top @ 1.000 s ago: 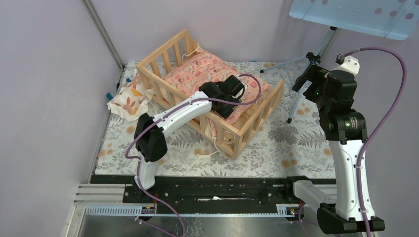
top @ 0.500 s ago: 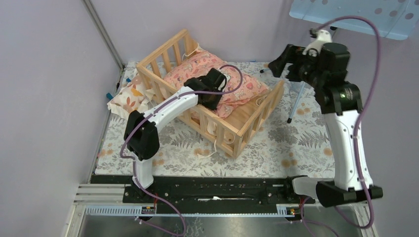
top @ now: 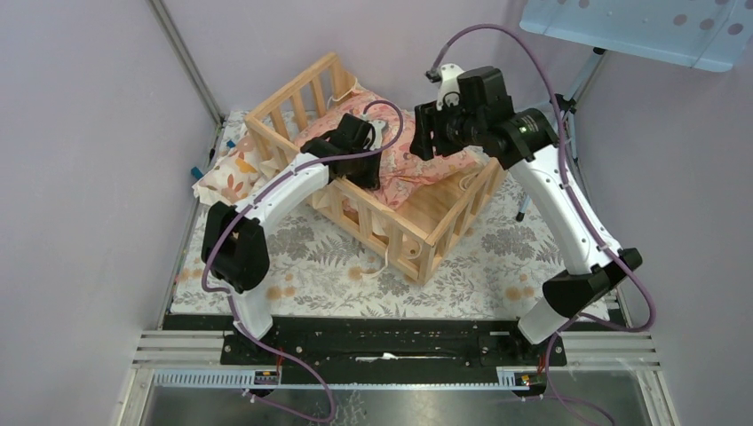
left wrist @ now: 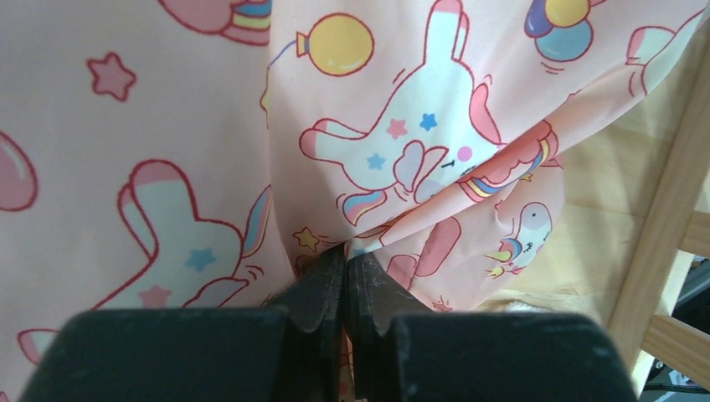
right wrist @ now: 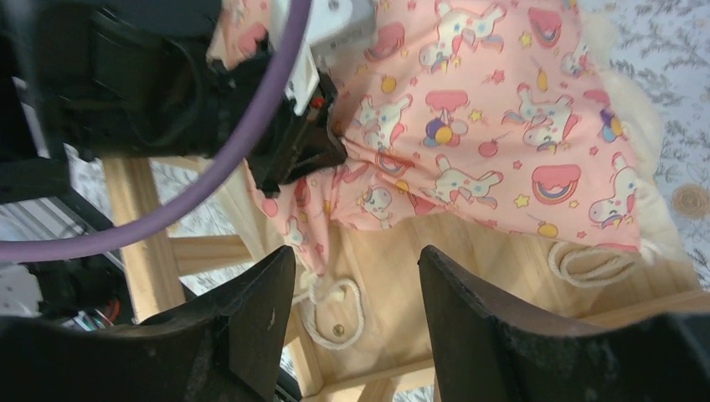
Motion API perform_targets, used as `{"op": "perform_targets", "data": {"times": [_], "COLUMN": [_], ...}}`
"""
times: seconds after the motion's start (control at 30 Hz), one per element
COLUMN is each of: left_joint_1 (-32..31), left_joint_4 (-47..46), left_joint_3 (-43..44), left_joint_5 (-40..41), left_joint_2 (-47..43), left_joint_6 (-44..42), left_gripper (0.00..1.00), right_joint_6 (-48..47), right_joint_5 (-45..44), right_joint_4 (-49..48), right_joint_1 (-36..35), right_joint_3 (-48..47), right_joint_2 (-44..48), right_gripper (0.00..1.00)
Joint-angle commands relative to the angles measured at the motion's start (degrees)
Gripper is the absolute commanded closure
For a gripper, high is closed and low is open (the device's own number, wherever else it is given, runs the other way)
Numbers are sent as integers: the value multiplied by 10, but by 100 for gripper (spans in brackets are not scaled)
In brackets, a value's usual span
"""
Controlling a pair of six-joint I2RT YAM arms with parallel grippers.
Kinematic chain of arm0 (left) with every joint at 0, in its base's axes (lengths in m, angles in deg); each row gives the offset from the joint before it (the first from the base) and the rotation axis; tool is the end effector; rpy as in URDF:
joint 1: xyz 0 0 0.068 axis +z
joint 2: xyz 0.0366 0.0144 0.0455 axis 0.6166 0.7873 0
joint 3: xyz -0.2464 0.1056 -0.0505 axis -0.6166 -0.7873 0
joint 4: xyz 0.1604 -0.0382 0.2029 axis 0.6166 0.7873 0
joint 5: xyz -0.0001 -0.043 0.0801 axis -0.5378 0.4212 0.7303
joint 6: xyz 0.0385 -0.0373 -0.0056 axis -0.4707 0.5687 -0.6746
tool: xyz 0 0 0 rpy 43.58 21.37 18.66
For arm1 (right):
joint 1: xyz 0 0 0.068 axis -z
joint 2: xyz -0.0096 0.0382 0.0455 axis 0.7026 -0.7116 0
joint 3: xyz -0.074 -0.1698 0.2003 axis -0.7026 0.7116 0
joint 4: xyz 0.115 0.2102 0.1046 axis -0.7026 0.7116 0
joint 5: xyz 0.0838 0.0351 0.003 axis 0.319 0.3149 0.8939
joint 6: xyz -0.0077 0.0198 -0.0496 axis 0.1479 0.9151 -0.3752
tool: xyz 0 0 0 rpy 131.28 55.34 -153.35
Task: Set up the pet bed
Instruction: Cross the ropes on the bed frame.
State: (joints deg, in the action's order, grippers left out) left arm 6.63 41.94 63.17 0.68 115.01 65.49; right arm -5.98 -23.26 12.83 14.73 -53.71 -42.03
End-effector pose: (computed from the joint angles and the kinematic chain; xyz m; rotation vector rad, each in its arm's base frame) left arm 0.3428 -0.2156 0.2927 0.4579 2.4723 -0.5129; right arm 0.2799 0.1681 0.4754 -0.5385 2.0260 0.5635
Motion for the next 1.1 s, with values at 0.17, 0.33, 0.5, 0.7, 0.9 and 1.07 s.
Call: {"op": "perform_targets", "data": {"times": [0.17, 0.33, 0.5, 0.7, 0.9, 1.07], "left_joint_1": [35, 44, 53, 61, 63, 64], "left_joint_4": [-26, -22, -23, -23, -24, -29], "left_joint_3": [-34, -38, -44, -50, -51, -51], "left_joint_5": [-38, -39, -41, -45, -48, -54], "left_joint_2": [-21, -22, -26, -27, -26, -22], "left_joint_6": [8, 7, 8, 10, 11, 15], "left_gripper": [96, 97, 99, 100, 100, 100], "right_joint_6": [-94, -111, -106, -110, -123, -119], "right_joint_5": [-15, -3, 24, 53, 55, 38], "right_joint_4": [60, 87, 49, 37, 35, 7], "right_joint_1": [-15, -18, -20, -30, -57, -75], "right_joint_3": [7, 26, 108, 129, 151, 198], "right_joint_2": [-44, -66, -47, -58, -77, -72], "right_gripper": [37, 35, 34, 33, 33, 33]}}
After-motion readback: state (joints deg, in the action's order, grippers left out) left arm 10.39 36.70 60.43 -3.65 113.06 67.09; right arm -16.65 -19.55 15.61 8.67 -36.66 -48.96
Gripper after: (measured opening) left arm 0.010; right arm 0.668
